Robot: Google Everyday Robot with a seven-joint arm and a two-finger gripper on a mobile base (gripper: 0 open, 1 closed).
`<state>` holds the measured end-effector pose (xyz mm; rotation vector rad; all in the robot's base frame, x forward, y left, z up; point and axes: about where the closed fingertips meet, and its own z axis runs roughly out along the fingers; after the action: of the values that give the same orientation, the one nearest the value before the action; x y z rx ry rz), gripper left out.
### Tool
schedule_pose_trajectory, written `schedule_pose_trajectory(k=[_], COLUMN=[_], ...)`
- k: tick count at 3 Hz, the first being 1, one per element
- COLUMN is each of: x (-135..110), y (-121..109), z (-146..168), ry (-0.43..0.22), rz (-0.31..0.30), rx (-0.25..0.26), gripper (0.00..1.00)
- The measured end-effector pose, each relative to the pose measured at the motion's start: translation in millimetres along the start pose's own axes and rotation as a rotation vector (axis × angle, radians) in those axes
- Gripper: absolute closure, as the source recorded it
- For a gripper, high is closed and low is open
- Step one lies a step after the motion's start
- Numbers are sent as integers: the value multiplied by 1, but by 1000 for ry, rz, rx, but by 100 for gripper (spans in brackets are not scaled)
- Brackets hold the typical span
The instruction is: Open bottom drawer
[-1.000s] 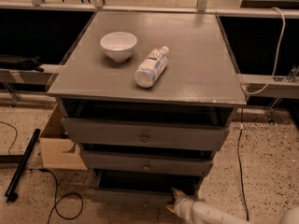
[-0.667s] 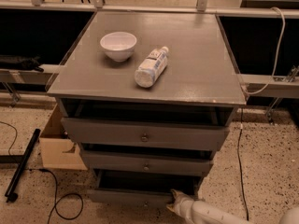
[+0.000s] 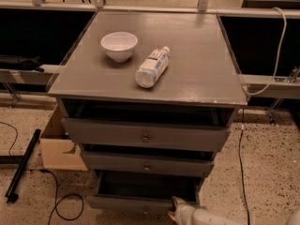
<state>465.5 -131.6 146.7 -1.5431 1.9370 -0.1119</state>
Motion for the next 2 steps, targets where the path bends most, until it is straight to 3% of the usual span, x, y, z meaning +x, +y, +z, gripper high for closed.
schedule_pose_trajectory(k=[1,2], x=[1,-2], y=[20,16], z=[-6,-10], ry=[-4,-4], rz=[2,2], rx=[-23,-23], gripper=[62,77])
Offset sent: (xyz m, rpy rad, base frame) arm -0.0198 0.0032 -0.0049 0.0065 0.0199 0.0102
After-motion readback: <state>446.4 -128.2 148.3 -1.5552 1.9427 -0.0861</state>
